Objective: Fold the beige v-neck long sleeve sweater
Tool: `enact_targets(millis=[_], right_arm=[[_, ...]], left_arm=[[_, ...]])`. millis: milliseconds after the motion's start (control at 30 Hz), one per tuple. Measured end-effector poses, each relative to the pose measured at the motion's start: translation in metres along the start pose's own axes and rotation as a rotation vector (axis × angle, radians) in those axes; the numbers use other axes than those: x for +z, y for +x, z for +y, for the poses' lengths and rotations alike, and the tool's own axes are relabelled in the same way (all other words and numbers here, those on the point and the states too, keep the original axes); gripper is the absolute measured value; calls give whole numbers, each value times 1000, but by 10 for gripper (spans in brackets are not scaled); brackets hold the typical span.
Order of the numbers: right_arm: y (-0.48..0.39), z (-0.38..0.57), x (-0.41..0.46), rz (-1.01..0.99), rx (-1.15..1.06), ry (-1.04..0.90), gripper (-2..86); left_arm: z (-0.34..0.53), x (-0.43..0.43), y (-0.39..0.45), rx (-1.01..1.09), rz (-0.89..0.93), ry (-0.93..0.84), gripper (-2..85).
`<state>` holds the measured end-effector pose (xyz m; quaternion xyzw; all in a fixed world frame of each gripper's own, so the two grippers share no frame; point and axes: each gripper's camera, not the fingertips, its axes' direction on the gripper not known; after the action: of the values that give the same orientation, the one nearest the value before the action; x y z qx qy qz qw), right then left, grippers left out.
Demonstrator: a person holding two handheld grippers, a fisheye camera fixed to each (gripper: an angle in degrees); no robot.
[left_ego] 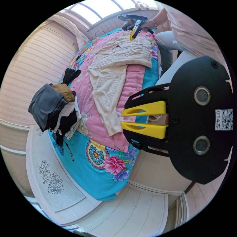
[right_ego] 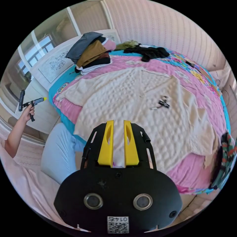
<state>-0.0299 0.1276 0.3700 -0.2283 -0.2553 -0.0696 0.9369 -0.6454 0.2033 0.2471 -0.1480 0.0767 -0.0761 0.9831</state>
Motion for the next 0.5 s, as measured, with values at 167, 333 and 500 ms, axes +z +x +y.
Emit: enact_targets(millis=[167,333,500], right_arm=[[81,112,-51,153,209,15,69],[141,192,-95,242,334,95,71],[189,221,-113,231,417,144,68]], left_arm=[[13,-7,122,204,163,40,48],[28,20,296,459,391,50,50],[80,90,465,703,471,-71,51]])
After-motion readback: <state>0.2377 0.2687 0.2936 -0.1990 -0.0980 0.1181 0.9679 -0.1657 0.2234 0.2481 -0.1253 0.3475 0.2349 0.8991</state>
